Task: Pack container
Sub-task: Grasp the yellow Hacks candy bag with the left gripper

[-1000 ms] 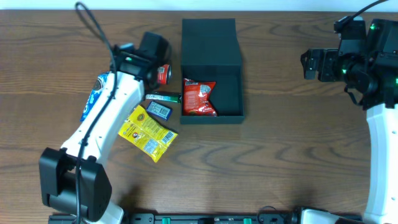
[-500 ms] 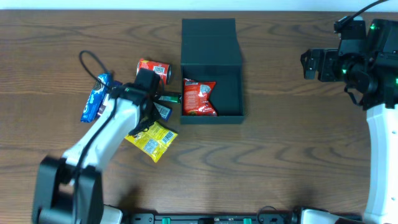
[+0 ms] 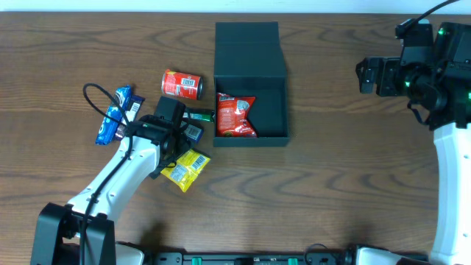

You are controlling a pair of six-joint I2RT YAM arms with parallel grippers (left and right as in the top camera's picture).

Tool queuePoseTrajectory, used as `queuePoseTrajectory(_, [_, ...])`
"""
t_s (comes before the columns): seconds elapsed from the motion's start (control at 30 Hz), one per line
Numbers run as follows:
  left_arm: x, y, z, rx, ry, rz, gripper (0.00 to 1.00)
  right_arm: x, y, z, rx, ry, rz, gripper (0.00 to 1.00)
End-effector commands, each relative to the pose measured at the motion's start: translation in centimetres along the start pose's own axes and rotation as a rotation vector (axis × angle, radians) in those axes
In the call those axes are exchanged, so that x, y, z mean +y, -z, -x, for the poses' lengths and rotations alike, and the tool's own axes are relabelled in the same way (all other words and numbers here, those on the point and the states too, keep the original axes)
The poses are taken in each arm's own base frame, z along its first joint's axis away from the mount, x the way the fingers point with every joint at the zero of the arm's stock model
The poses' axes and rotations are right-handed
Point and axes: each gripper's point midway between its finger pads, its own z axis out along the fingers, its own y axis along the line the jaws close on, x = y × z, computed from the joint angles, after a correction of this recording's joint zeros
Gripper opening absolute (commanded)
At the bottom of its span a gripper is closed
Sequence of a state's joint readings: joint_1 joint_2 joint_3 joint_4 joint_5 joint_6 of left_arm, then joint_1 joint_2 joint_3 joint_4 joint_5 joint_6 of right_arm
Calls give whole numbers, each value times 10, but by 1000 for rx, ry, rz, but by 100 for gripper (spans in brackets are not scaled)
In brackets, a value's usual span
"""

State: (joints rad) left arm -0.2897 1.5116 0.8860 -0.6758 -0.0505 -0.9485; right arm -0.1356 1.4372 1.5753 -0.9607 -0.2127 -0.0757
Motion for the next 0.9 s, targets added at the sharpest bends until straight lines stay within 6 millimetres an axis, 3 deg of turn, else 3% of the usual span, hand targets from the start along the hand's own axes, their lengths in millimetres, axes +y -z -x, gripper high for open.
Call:
queuePoseTrajectory(0.0, [7,-10,-5,7,56,13,89,0,6,3,-14,-18,4,99])
queuePoseTrajectory(0.27, [6,-18,-5,-8,58,-11,97,0,6,-1,1,-22,4,99])
queuePoseTrajectory(0.73, [1,-43,-16,61,37,3,98,0,6,-1,2,-25,5,99])
queuePoseTrajectory(0.87, [1,-43,-15,58,37,1,87,1,6,-1,1,-25,8,99])
